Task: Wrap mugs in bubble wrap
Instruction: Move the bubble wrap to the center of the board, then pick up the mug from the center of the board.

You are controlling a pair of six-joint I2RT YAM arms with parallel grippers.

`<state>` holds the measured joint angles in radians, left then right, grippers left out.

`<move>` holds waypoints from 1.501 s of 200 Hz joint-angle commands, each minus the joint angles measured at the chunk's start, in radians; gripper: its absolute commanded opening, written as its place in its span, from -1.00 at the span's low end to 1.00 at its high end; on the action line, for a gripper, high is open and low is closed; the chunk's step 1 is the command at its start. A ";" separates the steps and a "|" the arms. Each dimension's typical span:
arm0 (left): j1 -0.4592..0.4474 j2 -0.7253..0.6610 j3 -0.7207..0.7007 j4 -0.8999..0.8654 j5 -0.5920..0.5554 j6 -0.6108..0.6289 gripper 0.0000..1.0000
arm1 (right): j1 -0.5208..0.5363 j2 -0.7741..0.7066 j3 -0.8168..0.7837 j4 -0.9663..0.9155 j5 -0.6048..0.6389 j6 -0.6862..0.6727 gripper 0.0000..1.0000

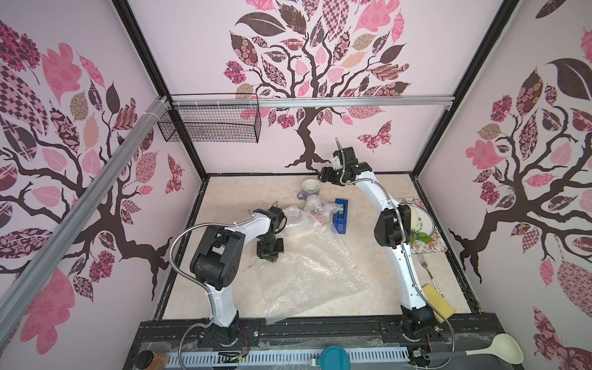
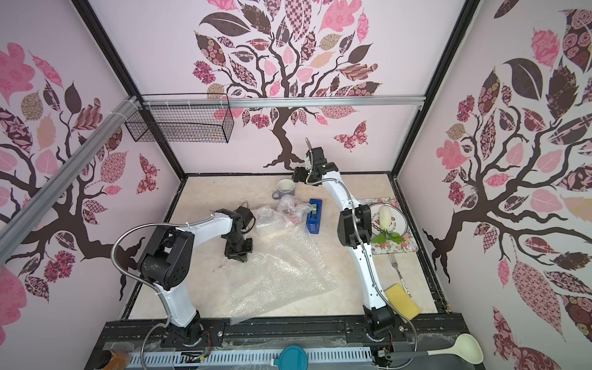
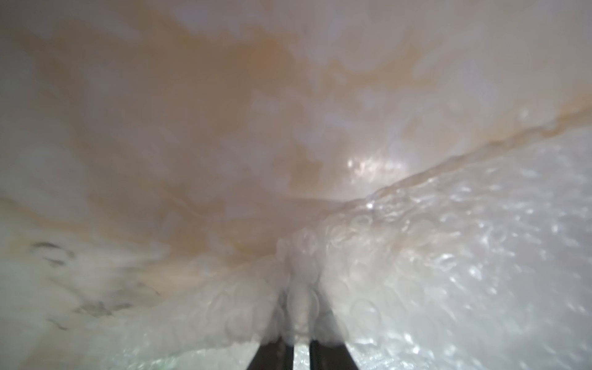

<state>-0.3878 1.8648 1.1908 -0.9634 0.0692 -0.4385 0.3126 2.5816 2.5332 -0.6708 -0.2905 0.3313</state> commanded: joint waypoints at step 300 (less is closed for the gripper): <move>0.225 -0.719 -0.167 -0.036 -0.035 -0.248 0.13 | 0.612 -0.977 -1.053 -0.278 0.351 -0.253 -1.00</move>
<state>-0.1642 1.1847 1.0805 -0.9657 0.0284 -0.6621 0.9306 1.4788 1.4933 -0.9779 0.0017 0.0338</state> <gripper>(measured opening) 0.566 0.093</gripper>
